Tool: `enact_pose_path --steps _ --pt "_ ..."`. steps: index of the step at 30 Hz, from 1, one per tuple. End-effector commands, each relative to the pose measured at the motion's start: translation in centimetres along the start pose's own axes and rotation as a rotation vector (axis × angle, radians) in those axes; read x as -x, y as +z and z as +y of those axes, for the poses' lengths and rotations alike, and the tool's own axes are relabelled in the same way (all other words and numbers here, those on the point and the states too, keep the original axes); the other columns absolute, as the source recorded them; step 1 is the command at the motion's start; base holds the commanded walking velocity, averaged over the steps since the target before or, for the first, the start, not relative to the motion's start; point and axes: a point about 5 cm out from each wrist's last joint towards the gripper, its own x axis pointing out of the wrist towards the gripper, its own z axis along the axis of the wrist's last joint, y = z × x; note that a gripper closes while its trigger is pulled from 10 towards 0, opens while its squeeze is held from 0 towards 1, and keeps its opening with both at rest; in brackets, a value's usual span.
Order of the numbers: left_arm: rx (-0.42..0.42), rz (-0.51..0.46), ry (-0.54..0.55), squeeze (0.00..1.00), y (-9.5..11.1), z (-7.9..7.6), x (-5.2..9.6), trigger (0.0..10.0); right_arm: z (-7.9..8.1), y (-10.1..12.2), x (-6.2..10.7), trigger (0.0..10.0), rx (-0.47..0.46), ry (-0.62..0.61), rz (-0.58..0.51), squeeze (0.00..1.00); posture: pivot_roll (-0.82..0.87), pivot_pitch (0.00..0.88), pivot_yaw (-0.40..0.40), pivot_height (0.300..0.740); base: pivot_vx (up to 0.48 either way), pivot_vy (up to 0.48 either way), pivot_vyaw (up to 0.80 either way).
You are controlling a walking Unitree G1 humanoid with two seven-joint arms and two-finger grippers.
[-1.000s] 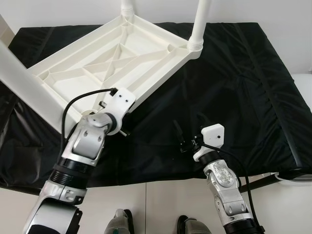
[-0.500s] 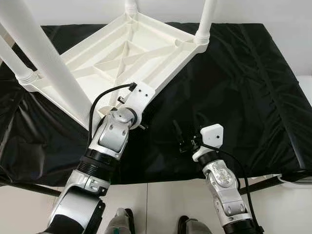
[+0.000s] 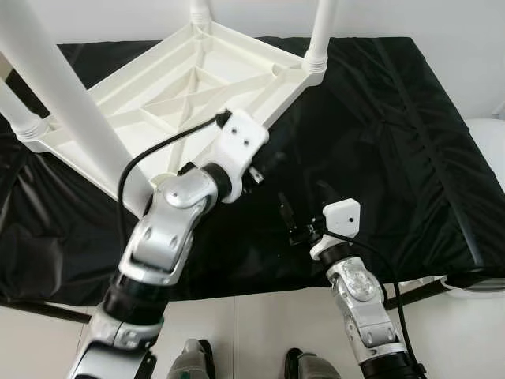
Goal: Building children table
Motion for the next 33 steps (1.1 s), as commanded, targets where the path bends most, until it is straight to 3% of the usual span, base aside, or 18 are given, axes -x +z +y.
enact_pose_path --steps 1,4,5,6,9,13,20,21,33 --pt "-0.008 -0.021 -0.06 0.0 -0.1 -0.6 0.9 10.0 0.1 -0.6 0.2 10.0 -0.001 0.009 0.021 0.0 0.12 0.203 0.023 0.74 0.0 0.0 0.0" --pt "0.016 -0.039 -0.077 0.0 -0.3 -0.8 2.8 10.0 -0.2 -0.7 -0.1 10.0 0.008 0.01 0.021 0.0 0.13 0.197 0.015 0.74 0.0 0.0 0.0" --pt "0.016 -0.039 -0.077 0.0 -0.3 -0.8 2.8 10.0 -0.2 -0.7 -0.1 10.0 0.008 0.01 0.021 0.0 0.13 0.197 0.015 0.74 0.0 0.0 0.0" --pt "0.035 -0.041 -0.081 0.0 -0.4 -1.0 4.0 10.0 -0.5 -0.8 -0.3 10.0 0.014 0.012 0.02 0.0 0.14 0.192 0.004 0.74 0.0 0.0 0.0" --pt "0.046 -0.039 -0.08 0.0 -0.4 -1.0 4.5 10.0 -0.6 -0.8 -0.5 10.0 0.017 0.013 0.019 0.0 0.14 0.191 0.003 0.74 0.0 0.0 0.0" --pt "0.086 -0.057 -0.067 0.0 -0.4 -0.7 7.2 10.0 -1.4 -0.9 -1.1 10.0 0.039 0.026 0.017 0.0 0.15 0.178 -0.024 0.74 0.0 0.0 0.0" --pt "0.103 -0.064 -0.062 0.0 -0.3 -0.5 8.2 10.0 -1.8 -0.9 -1.5 10.0 0.047 0.031 0.018 0.0 0.16 0.175 -0.033 0.74 0.0 0.0 0.0" --pt "0.109 -0.067 -0.065 0.0 0.2 -0.9 9.2 10.0 -2.4 -1.0 -2.4 10.0 0.063 0.063 0.02 0.0 0.21 0.174 -0.101 0.74 0.0 0.0 0.0" --pt "0.16 -0.01 -0.046 0.0 -0.1 -2.2 12.4 10.0 -2.9 -1.0 -4.2 10.0 0.077 0.128 0.015 0.0 0.25 0.167 -0.156 0.74 0.0 0.0 0.0"
